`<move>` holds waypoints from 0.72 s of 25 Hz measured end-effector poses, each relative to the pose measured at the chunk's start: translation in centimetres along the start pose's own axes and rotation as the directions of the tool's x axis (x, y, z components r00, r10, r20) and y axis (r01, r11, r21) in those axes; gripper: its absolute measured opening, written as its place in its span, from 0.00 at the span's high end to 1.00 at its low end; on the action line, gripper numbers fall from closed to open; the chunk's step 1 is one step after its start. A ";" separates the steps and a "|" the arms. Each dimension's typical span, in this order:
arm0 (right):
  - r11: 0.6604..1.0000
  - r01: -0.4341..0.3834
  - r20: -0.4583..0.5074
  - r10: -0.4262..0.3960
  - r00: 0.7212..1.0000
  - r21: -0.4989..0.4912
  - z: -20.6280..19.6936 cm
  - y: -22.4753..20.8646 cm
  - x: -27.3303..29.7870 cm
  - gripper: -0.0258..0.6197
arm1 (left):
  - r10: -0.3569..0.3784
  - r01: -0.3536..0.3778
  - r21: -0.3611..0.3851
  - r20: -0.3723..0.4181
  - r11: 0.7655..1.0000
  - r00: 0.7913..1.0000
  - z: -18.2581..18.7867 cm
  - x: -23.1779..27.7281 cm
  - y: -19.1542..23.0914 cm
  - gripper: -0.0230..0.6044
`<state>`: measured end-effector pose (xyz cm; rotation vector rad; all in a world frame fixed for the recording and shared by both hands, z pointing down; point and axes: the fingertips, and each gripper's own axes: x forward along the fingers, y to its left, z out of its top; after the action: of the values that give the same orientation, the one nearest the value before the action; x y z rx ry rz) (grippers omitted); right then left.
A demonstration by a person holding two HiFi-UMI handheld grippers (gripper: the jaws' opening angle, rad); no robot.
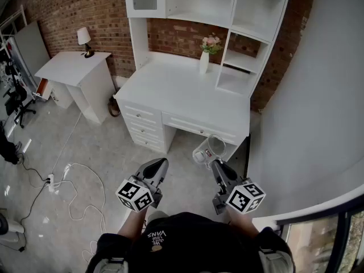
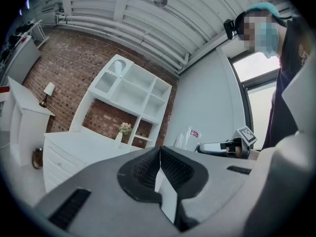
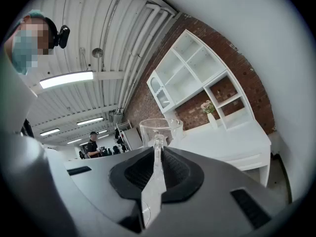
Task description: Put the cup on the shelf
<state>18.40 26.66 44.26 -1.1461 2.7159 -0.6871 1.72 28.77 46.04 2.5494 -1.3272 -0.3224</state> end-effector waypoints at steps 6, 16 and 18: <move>1.000 -0.007 -0.010 0.007 1.000 0.016 0.0 -2.4 -2.4 0.91 | -0.007 0.007 0.000 0.006 1.000 1.000 -1.6 2.0 -3.4 0.95; 0.998 -0.037 -0.006 0.038 0.999 0.052 0.4 -4.7 -3.6 0.91 | 0.014 -0.014 -0.006 -0.010 1.000 1.000 -3.1 4.0 -5.0 0.95; 0.998 -0.038 -0.012 0.039 0.999 0.051 0.4 -5.2 -3.3 0.91 | 0.016 -0.016 -0.006 -0.012 1.000 1.000 -3.3 4.6 -4.9 0.95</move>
<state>24.24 25.70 45.97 -1.0789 2.7067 -0.7564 9.10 28.08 47.20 2.5308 -1.3392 -0.3067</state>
